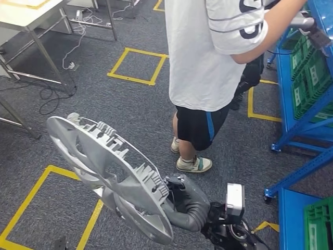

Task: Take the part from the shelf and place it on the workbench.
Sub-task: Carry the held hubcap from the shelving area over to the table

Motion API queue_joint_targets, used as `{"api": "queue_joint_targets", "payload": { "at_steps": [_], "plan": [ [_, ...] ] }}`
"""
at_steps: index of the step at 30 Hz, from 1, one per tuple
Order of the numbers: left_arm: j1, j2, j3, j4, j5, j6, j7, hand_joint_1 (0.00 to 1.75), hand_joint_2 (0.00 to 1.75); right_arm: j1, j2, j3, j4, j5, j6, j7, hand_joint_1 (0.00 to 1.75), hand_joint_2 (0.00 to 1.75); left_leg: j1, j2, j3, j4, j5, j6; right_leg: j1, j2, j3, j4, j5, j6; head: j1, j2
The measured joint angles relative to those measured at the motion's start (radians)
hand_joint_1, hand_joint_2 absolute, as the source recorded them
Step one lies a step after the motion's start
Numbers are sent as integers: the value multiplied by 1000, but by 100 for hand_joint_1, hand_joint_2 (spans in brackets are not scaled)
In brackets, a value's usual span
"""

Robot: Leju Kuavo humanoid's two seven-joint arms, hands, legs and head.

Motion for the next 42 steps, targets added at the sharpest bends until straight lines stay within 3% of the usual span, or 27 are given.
{"api": "queue_joint_targets", "payload": {
  "at_steps": [1,2,3,4,6,7,8,12,14,16,17,18,19,21,23,27,29,31,32,33,34,37,39,42],
  "plan": [
    [0,0,0,0,0,0,1,0,0,0,0,3,4,1,1,1,175,175,-2,-3,0,0,0,2,0,2,-32,68,-24,0,5,0],
    [0,0,0,0,0,0,2,0,0,-1,0,6,8,2,2,2,175,175,-4,-7,1,1,-1,3,0,3,-50,104,-28,-1,9,0],
    [1,0,0,0,0,0,3,0,0,-1,0,8,12,5,4,3,175,175,-6,-12,2,1,-1,3,0,4,-50,100,-13,-4,11,0],
    [1,0,0,0,0,0,4,0,0,-3,0,10,15,8,7,5,175,175,-7,-17,4,1,-1,3,1,5,-31,55,20,-8,14,0],
    [0,-2,0,0,0,1,5,0,0,-11,1,17,21,11,18,7,175,175,-9,-26,6,2,-2,2,4,17,35,-92,96,-20,22,0],
    [0,-2,0,0,0,1,5,0,0,-18,2,22,25,10,27,7,175,175,-10,-30,4,3,-2,-1,6,24,63,-152,117,-25,26,0],
    [0,-3,0,0,0,2,5,0,0,-26,3,28,28,7,37,7,175,175,-10,-32,0,5,-1,-5,9,29,78,-187,125,-28,29,0],
    [3,-2,0,0,2,6,6,0,0,-62,20,57,44,-13,69,6,175,175,-10,-30,-16,20,-7,-25,5,22,88,-217,131,-37,27,0],
    [0,0,0,0,3,7,6,0,0,-77,27,72,53,-25,80,4,175,175,-7,-19,-57,107,-58,-35,0,10,91,-227,138,-44,14,0],
    [0,0,0,0,3,7,5,0,0,-88,31,85,62,-32,87,1,175,175,-3,-13,-125,245,-119,-45,1,-1,89,-228,139,-48,2,0],
    [1,0,0,0,3,7,5,0,0,-90,33,90,66,-33,88,0,175,175,0,-11,-147,289,-130,-49,1,-7,89,-228,139,-47,-3,0],
    [2,0,0,0,3,7,5,0,0,-92,34,94,70,-34,88,-1,175,175,2,-8,-151,296,-122,-53,1,-11,89,-228,138,-47,-7,0],
    [3,1,0,0,3,8,5,0,0,-93,35,99,74,-35,88,-1,175,175,6,-5,-133,261,-96,-56,0,-15,89,-227,137,-45,-11,0],
    [2,3,0,0,2,8,5,0,0,-98,37,105,80,-35,92,-2,175,175,13,11,-60,118,-33,-62,0,-20,89,-222,133,-38,-20,0],
    [1,3,0,0,1,8,5,0,0,-107,41,111,86,-33,99,-4,175,175,13,18,-13,24,-6,-54,4,-23,87,-215,127,-26,-26,0],
    [2,3,0,0,-2,7,5,0,0,-125,52,125,101,-26,111,-12,175,175,7,11,-8,13,-7,-22,0,-21,81,-199,111,-5,-14,0],
    [1,3,0,0,-3,7,5,0,0,-131,57,129,107,-23,115,-14,175,175,6,7,-4,10,-6,-8,-3,-10,45,-116,61,0,-5,0],
    [1,4,0,0,-4,6,4,0,0,-134,59,133,113,-22,120,-16,175,175,1,2,-3,11,-8,-1,-2,-2,-22,33,-5,0,8,0],
    [0,5,0,0,-4,6,4,0,0,-135,59,135,117,-22,121,-17,175,175,-1,-2,-2,11,-8,0,-1,0,-51,91,-21,-2,12,0],
    [1,5,0,0,-4,6,4,0,0,-136,60,138,121,-21,122,-17,175,175,-4,-7,-1,11,-9,1,0,2,-62,111,-17,-5,16,0],
    [1,5,0,0,-4,5,4,0,0,-137,61,140,124,-21,123,-18,175,175,-6,-13,1,11,-10,2,2,3,-55,90,7,-10,18,0],
    [0,2,0,0,-4,4,4,0,0,-146,66,148,133,-21,126,-20,175,175,-9,-28,6,12,-12,1,13,22,31,-112,114,-35,28,0],
    [2,-1,0,0,-4,3,4,0,0,-152,69,151,137,-21,127,-22,175,175,-8,-34,1,12,-9,-5,20,31,65,-184,134,-44,34,0],
    [6,1,0,0,-4,3,4,0,0,-158,75,154,141,-21,128,-24,175,175,-9,-34,-7,16,-11,-19,13,22,79,-213,138,-47,36,0]
  ]
}}
